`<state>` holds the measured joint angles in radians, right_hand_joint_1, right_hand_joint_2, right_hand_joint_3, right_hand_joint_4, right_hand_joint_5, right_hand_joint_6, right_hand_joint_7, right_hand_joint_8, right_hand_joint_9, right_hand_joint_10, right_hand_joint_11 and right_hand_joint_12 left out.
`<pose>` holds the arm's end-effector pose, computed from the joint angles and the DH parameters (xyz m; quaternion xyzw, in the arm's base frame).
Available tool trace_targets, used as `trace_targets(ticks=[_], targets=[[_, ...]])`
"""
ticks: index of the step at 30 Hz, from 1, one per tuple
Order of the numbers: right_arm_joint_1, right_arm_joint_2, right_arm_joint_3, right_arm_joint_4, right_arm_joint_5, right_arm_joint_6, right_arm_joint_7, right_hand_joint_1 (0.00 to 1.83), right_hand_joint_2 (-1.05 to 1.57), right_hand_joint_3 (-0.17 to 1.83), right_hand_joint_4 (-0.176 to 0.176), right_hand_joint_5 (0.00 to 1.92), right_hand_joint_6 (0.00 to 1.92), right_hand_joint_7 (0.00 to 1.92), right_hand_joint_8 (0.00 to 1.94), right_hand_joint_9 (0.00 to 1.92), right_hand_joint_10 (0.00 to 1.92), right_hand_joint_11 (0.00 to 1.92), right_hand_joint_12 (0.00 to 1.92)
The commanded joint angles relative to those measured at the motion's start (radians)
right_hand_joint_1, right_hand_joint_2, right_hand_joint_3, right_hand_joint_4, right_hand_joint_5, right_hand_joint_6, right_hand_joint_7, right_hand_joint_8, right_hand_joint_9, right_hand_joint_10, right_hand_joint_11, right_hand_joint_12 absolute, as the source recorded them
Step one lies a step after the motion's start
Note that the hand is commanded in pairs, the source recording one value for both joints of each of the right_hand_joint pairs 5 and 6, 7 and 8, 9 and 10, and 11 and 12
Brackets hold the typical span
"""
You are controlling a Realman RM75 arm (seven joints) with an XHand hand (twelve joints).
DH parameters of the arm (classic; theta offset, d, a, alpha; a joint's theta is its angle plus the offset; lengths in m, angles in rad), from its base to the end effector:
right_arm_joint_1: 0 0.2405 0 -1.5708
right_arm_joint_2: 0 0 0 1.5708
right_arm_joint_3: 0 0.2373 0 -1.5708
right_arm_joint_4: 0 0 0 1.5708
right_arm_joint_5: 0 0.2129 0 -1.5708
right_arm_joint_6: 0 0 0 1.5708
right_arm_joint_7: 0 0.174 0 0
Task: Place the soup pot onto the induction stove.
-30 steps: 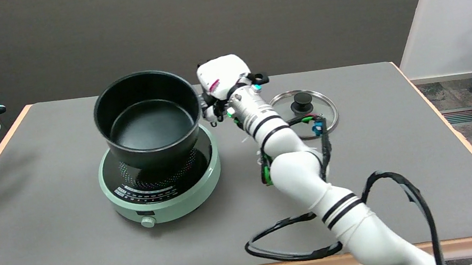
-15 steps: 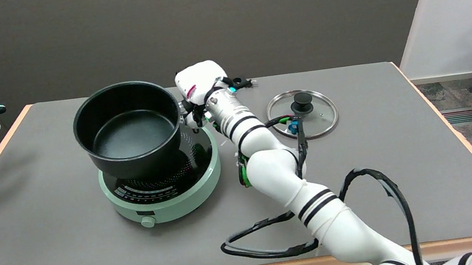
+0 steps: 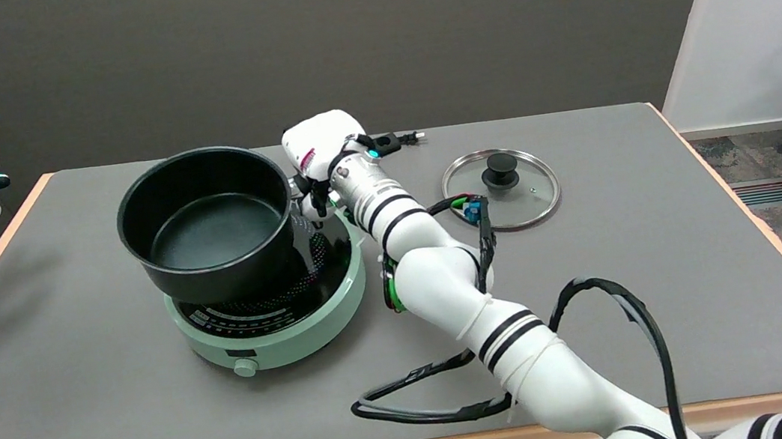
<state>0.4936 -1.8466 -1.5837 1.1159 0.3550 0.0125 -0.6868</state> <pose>-0.1776 -0.4912 0.1265 0.7474 0.0576 -0.0066 0.6619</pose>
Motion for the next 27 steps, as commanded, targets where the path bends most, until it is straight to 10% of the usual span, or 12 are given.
trace_targets(ticks=[1, 27], targets=[[0.005, -0.06, 0.094, 0.029, -0.099, -0.159, -0.026, 0.95, 1.32, 0.73, -0.074, 1.85, 1.85, 1.85, 1.85, 1.85, 1.85, 1.85, 1.85], [-0.003, -0.067, 0.141, 0.123, -0.295, -0.311, 0.064, 0.92, 1.36, 0.75, -0.075, 1.85, 1.85, 1.85, 1.85, 1.85, 1.85, 1.85, 1.85]])
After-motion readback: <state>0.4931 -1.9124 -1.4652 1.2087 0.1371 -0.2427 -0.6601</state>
